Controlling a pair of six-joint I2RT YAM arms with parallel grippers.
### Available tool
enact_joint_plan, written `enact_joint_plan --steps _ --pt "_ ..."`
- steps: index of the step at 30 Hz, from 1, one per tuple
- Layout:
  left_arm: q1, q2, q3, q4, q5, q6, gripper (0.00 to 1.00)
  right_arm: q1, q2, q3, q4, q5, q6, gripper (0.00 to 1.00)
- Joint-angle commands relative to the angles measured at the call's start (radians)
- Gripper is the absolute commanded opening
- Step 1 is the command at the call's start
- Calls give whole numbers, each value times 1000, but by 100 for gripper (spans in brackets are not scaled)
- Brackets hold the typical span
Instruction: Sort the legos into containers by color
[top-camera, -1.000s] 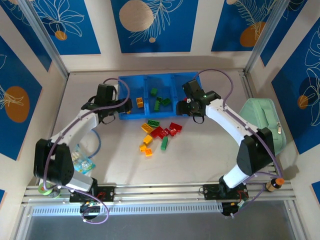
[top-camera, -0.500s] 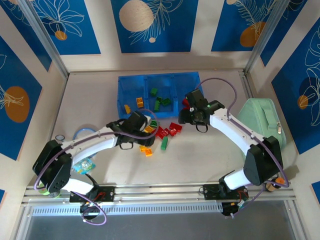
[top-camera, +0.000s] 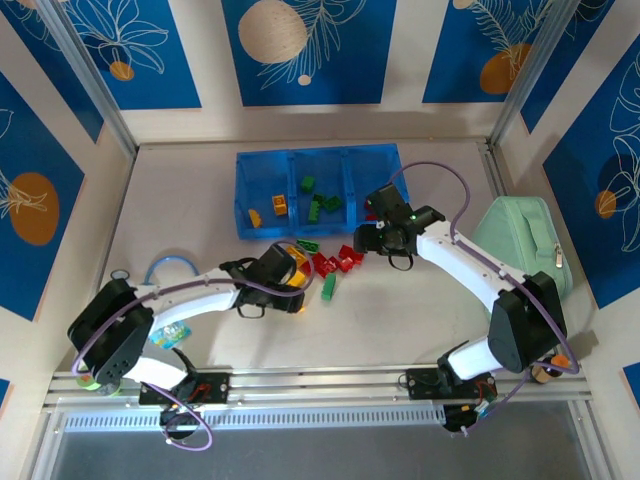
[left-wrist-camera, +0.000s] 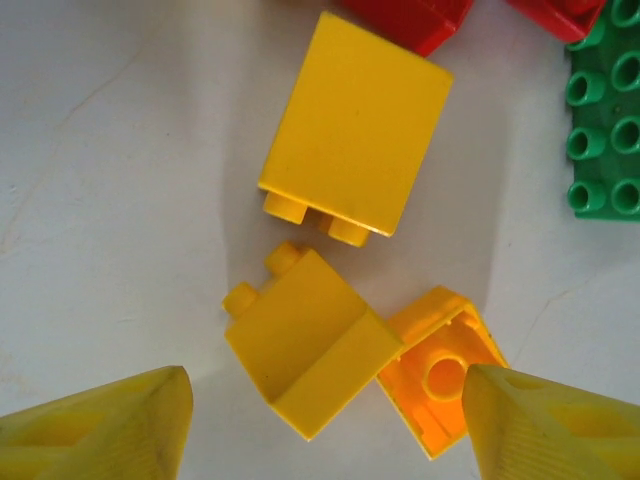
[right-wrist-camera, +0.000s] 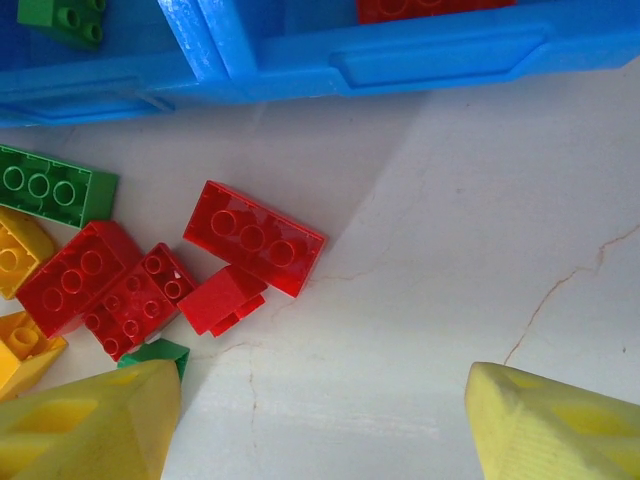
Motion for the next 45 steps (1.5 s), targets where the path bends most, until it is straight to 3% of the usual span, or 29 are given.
enact_joint_plan --steps 1,16,28,30,35,45 --pt "-5 23 -2 33 -19 -27 70 7 -9 -5 4 -11 18 76" --pt "37 39 -13 38 -53 -31 53 9 -17 -43 24 -12 30 75" --pt "103 -2 -57 40 -55 -35 45 12 -16 -42 21 -5 31 74" --pt "108 -19 -63 38 -63 -38 46 14 -16 -40 20 -6 31 74" --pt "105 -25 -58 62 -18 -21 60 21 -15 -35 18 -5 35 74" --pt "116 -44 -59 71 -31 -24 62 37 -10 -32 12 6 43 74"
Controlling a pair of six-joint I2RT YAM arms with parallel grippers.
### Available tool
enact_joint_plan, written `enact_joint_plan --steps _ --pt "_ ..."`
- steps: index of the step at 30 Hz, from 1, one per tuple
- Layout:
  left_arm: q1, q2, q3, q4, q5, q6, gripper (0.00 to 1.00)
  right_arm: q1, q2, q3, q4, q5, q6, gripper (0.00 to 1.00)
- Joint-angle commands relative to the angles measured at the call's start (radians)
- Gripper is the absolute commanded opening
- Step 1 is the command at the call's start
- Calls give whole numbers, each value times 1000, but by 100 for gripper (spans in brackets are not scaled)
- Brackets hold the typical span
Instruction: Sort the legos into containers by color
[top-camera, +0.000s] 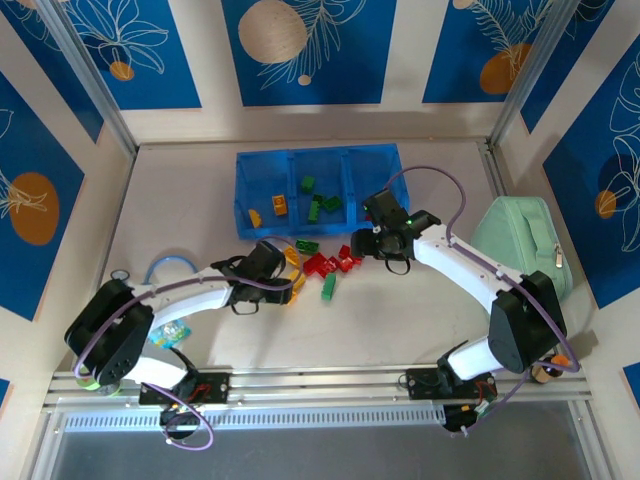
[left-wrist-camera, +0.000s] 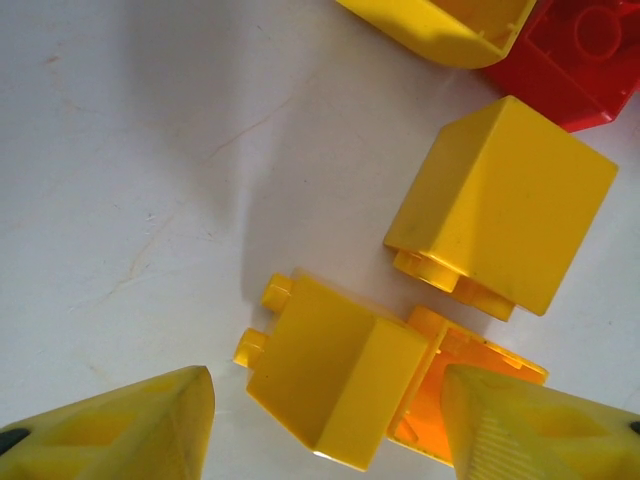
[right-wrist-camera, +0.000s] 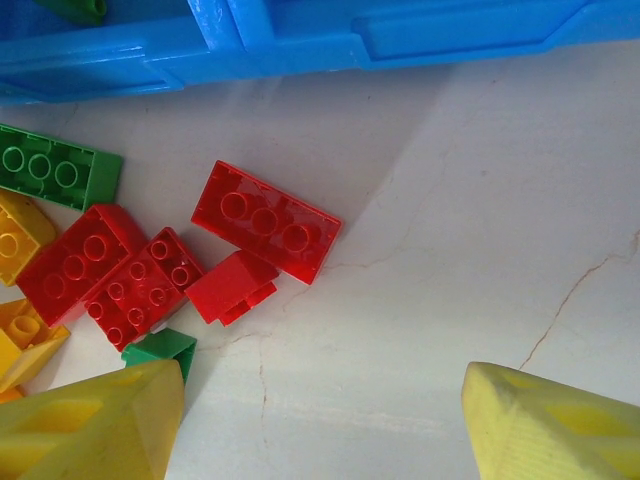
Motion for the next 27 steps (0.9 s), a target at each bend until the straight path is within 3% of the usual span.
enact_joint_plan --steps 1,11,27 --pt "20 -30 -7 6 0 -3 62 9 -10 0 -14 6 16 74" --pt "67 -62 -31 16 35 13 59 15 7 9 -12 6 20 74" --pt "61 -78 -49 38 88 13 58 31 31 37 -14 11 20 74"
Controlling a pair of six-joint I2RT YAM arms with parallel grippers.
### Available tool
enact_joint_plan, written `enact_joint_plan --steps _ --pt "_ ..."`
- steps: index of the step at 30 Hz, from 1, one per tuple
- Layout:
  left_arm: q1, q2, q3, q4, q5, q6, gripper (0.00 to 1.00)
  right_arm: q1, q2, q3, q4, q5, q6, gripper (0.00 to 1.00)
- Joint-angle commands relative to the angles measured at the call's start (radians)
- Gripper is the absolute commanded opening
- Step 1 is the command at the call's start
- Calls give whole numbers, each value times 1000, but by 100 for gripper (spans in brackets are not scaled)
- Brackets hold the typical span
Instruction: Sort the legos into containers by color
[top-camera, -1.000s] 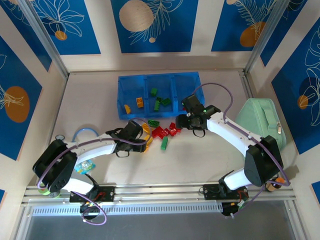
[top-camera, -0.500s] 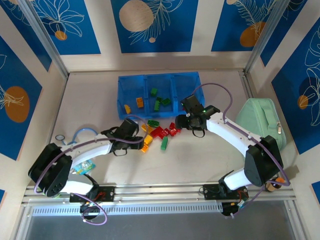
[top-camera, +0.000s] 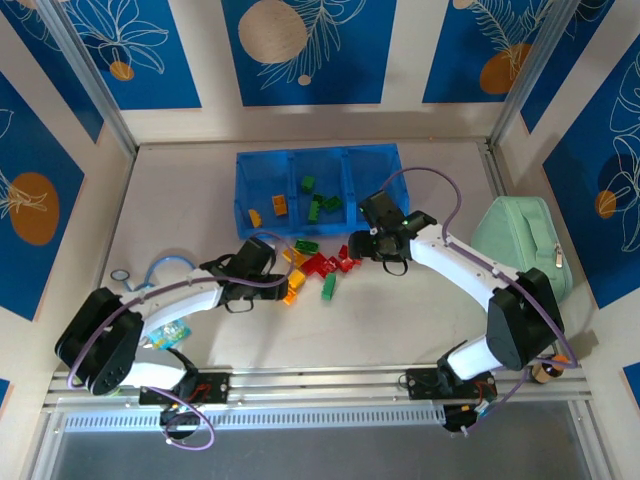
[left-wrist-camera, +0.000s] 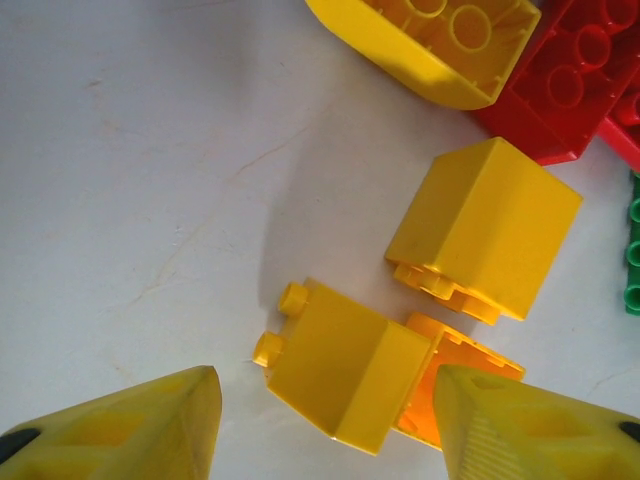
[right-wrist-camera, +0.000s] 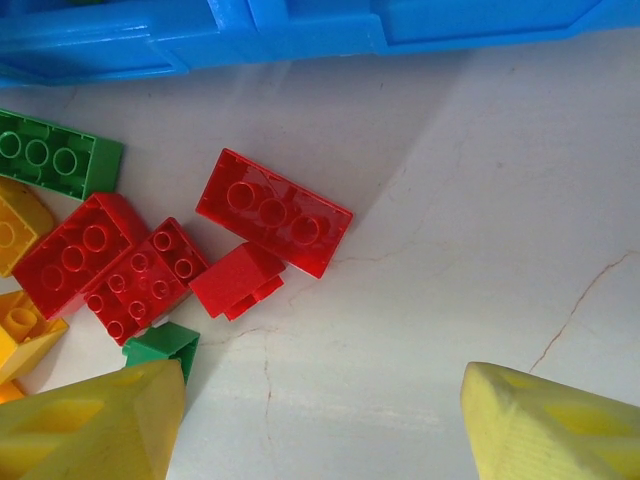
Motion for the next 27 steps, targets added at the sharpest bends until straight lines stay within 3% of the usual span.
enact_joint_plan --steps 1,16,27 --pt "0 -3 -15 8 18 9 58 12 15 35 -13 7 18 74" --pt "3 53 11 4 -6 29 52 17 10 29 -15 19 20 74" --pt "54 59 33 -4 -24 40 45 17 -2 16 -11 24 23 73"
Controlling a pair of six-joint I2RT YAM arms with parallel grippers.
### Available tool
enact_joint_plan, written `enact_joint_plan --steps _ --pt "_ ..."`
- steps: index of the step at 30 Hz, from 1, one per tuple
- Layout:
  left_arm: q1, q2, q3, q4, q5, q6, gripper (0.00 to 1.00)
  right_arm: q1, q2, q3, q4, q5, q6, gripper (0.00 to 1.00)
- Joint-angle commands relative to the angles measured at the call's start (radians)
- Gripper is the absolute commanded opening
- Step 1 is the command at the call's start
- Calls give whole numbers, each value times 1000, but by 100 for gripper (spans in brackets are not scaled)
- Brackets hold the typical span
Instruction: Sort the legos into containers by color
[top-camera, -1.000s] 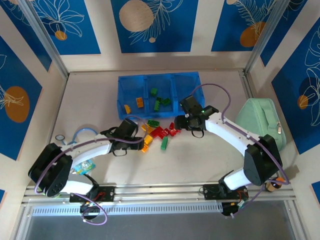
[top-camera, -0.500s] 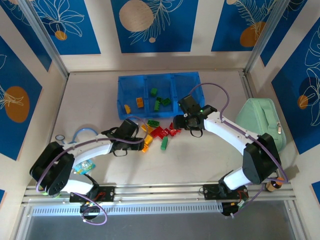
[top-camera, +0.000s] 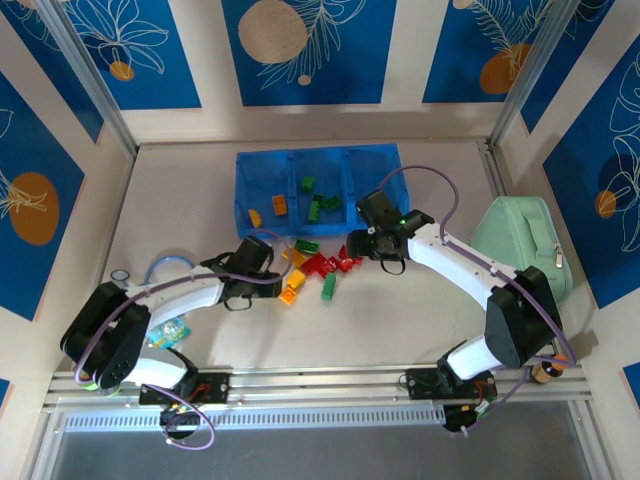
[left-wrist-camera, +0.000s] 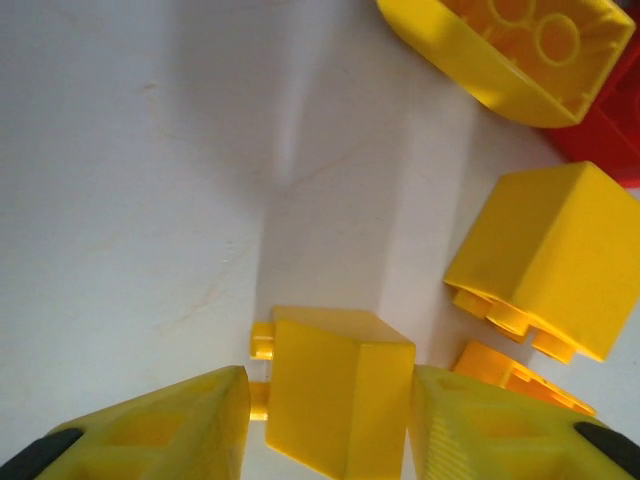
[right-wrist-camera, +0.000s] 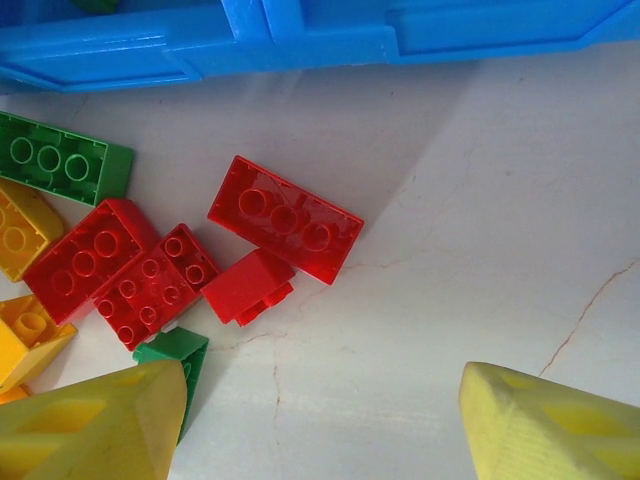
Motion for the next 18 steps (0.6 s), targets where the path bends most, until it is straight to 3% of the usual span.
enact_joint_plan --steps 1,10,18 --pt "9 27 41 -19 -6 38 46 6 -13 -1 -12 16 17 73" --pt "-18 77 59 -61 -40 32 46 4 -16 -8 -9 17 18 73" --pt "-29 80 80 -95 -94 29 35 4 -13 -6 -6 17 17 73"
